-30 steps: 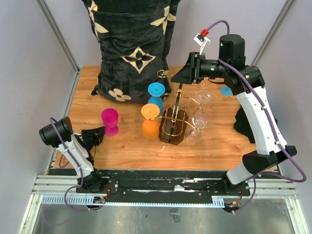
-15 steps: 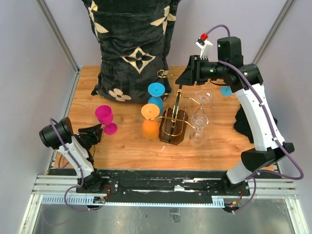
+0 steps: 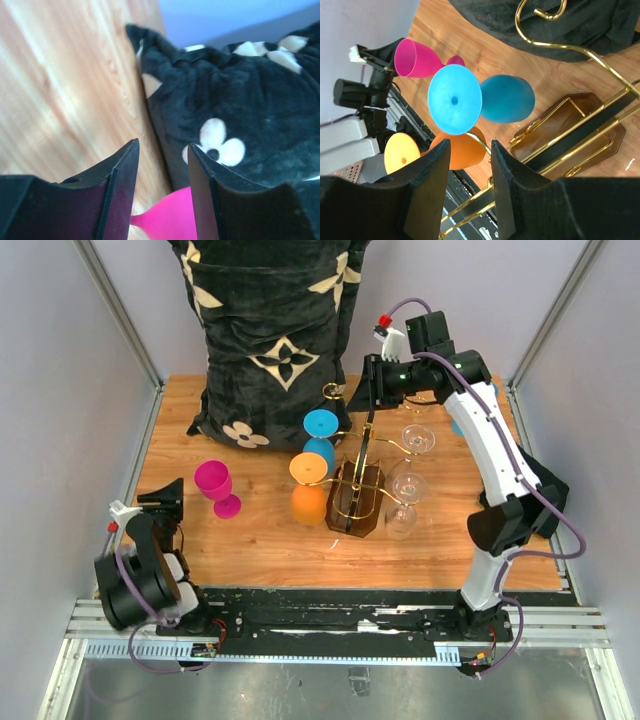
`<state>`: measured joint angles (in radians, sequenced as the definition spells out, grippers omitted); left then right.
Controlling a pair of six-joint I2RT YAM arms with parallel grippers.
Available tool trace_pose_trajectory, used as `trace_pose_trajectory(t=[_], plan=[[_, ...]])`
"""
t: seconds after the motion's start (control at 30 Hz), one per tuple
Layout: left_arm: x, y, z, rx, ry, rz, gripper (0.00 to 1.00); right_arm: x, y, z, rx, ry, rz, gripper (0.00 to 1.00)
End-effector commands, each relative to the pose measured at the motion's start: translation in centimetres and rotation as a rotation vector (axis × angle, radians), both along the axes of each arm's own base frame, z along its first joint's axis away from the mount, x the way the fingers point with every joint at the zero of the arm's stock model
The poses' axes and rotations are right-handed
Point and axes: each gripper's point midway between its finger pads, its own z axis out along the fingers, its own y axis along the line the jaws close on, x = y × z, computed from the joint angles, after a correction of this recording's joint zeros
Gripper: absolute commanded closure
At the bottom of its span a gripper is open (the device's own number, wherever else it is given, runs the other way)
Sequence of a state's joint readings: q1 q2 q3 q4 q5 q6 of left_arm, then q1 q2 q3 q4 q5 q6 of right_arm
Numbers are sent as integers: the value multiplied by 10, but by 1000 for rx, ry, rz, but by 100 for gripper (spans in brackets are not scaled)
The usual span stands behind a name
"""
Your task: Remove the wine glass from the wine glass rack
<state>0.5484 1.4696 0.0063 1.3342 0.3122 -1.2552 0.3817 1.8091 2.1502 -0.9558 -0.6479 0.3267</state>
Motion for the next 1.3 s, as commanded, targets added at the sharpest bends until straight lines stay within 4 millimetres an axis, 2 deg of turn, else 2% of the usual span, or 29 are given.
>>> trace_pose_trajectory(t=[0.0,0.07,0.13,0.2,0.27,0.37,0.53,0.73,0.9,1.0,1.13,1.27], plan=[[-22,22,-21,179,251,101,48,2,7,-1,-44,0,13,61],[-21,35,12,269,208,155,45,8,10,-6,-61,9,15,61],[-18,37,31,300,199,152,45,12,14,-8,-63,21,24,61],[-11,32,38,293,193,105,46,18,21,-15,-57,43,43,61],[-5,26,36,268,201,54,48,21,26,-19,-51,57,63,61],[2,14,41,259,181,-20,50,19,33,-33,-58,99,103,62],[14,5,78,377,164,-75,49,18,40,-47,-67,127,137,62],[26,-6,120,414,109,-156,50,7,51,-45,-41,140,190,66],[31,-21,141,445,85,-213,50,-4,56,-48,-42,157,223,71],[34,-32,151,465,71,-249,51,-9,57,-40,-24,148,230,73],[39,-48,166,493,59,-311,51,-12,56,-32,-13,134,227,87],[45,-74,177,534,44,-384,51,-10,56,-28,-1,125,215,95]])
